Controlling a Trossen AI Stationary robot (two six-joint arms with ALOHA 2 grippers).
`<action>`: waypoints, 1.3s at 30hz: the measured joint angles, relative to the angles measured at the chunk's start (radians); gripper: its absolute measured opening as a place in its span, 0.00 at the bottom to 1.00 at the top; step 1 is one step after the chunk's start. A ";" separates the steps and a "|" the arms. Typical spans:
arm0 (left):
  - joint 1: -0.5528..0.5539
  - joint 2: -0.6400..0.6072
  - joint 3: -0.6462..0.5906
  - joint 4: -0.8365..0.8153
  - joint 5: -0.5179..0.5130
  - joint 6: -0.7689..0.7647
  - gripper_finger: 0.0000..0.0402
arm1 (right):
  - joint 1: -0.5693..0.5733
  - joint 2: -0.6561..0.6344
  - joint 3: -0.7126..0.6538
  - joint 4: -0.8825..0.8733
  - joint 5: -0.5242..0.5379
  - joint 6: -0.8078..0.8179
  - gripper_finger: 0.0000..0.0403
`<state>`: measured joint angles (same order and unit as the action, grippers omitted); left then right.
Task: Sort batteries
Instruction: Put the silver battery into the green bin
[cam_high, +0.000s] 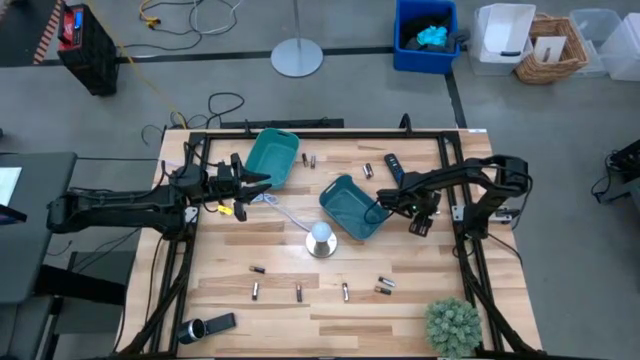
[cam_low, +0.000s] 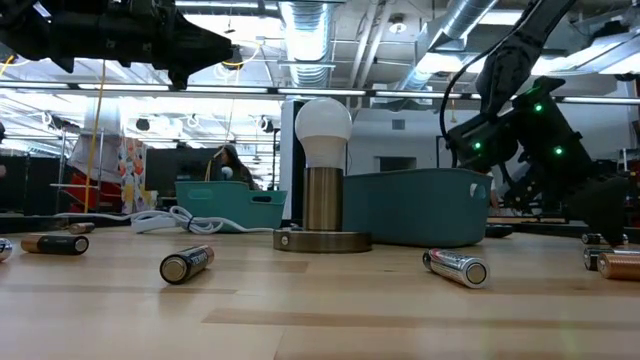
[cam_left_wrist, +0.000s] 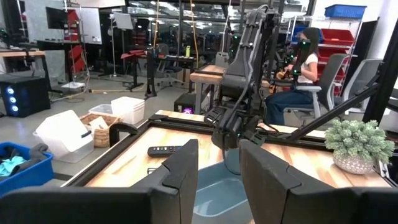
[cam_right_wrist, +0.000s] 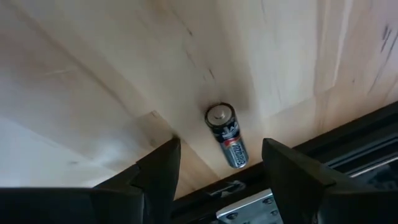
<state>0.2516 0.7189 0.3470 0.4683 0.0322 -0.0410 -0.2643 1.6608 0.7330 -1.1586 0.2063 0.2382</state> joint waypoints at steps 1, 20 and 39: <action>0.000 0.000 0.000 0.000 0.000 -0.001 0.28 | -0.008 0.004 0.000 -0.001 -0.001 0.000 0.61; 0.000 0.000 0.000 -0.008 0.000 -0.006 0.28 | -0.054 0.011 0.001 0.038 -0.082 -0.040 0.50; 0.000 0.000 0.000 -0.009 0.000 -0.005 0.28 | -0.050 0.010 0.000 0.085 -0.111 -0.009 0.23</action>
<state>0.2516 0.7189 0.3466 0.4588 0.0319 -0.0463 -0.3145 1.6711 0.7327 -1.0740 0.0952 0.2293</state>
